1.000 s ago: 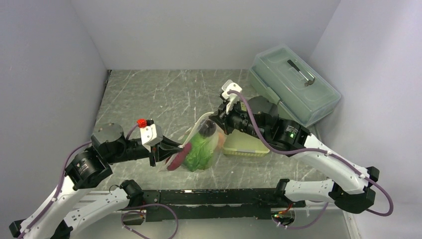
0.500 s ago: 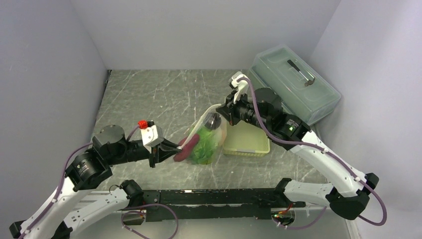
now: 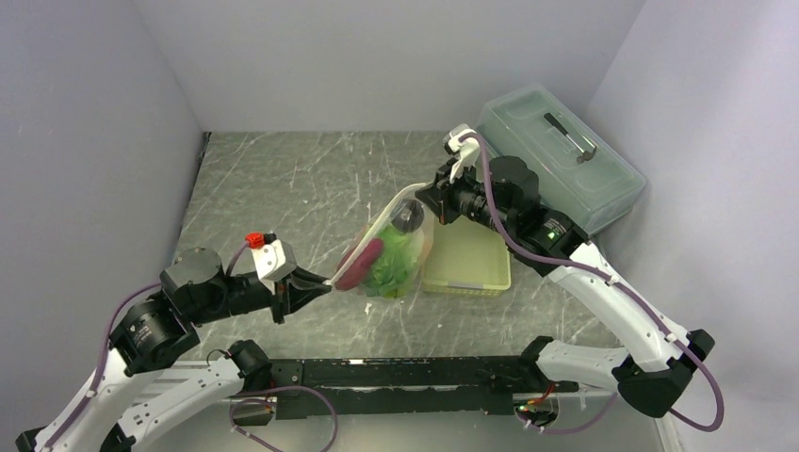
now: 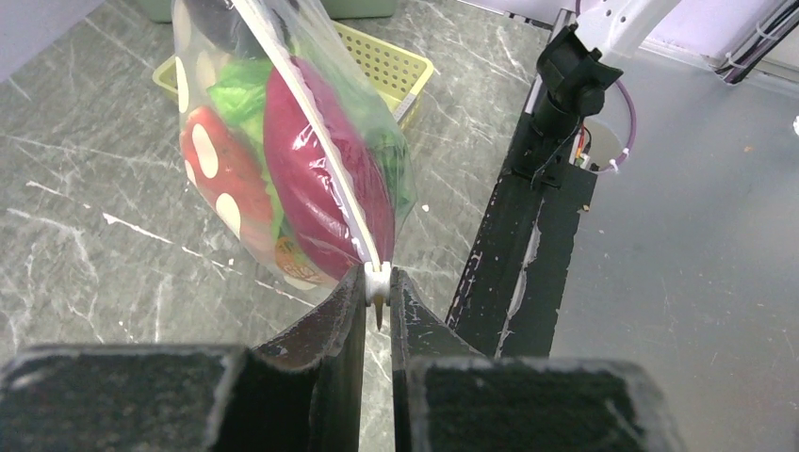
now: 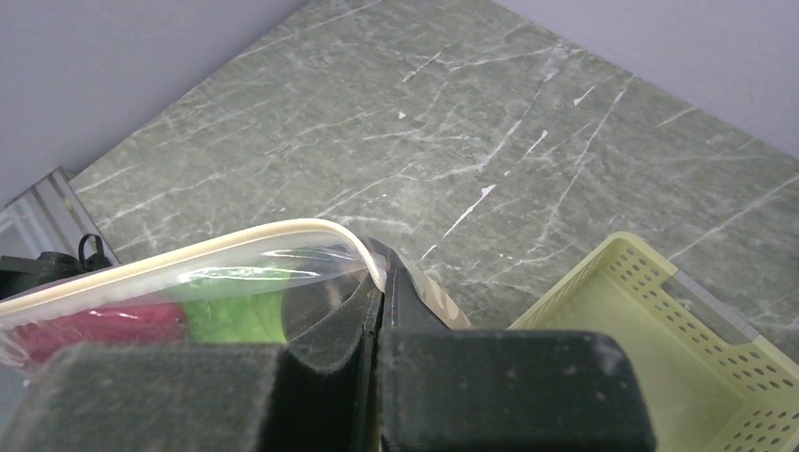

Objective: Place the food in the zip-top bag and seal the zipper
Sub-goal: Zip the zipper food storage bag at the center of the board, then place the zipper food storage bag at the center of the board.

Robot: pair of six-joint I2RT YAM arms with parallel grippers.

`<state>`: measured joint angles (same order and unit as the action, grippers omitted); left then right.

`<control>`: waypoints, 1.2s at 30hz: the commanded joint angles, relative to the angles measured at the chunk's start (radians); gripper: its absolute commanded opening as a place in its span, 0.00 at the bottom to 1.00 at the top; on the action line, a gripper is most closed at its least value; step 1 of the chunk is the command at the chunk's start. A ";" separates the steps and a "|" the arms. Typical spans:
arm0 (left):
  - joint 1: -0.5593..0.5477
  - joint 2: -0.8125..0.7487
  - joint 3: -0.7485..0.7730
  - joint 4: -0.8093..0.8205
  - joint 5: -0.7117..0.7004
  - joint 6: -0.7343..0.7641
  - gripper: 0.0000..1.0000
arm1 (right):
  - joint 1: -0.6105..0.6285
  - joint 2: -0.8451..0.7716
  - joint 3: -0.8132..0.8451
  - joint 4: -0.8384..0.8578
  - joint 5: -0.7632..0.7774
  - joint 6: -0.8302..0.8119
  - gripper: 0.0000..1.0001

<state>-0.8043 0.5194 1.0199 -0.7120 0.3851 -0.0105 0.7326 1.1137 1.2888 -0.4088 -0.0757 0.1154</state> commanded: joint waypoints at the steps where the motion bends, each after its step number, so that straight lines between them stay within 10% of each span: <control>1: -0.006 -0.030 0.000 -0.051 0.003 -0.052 0.00 | -0.036 -0.009 0.025 0.119 0.042 -0.007 0.00; 8: -0.005 -0.029 -0.002 -0.029 -0.022 -0.062 0.05 | -0.038 -0.014 0.012 0.139 -0.037 -0.025 0.00; 18: -0.005 0.000 0.022 -0.007 -0.111 -0.062 0.53 | -0.038 -0.021 0.010 0.137 -0.157 -0.067 0.00; 36: -0.005 0.016 0.042 0.026 -0.199 -0.048 0.85 | -0.038 -0.029 -0.004 0.143 -0.285 -0.103 0.00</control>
<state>-0.8066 0.5217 1.0191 -0.7227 0.2031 -0.0654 0.6971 1.1141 1.2774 -0.3645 -0.2916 0.0319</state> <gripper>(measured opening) 0.823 0.010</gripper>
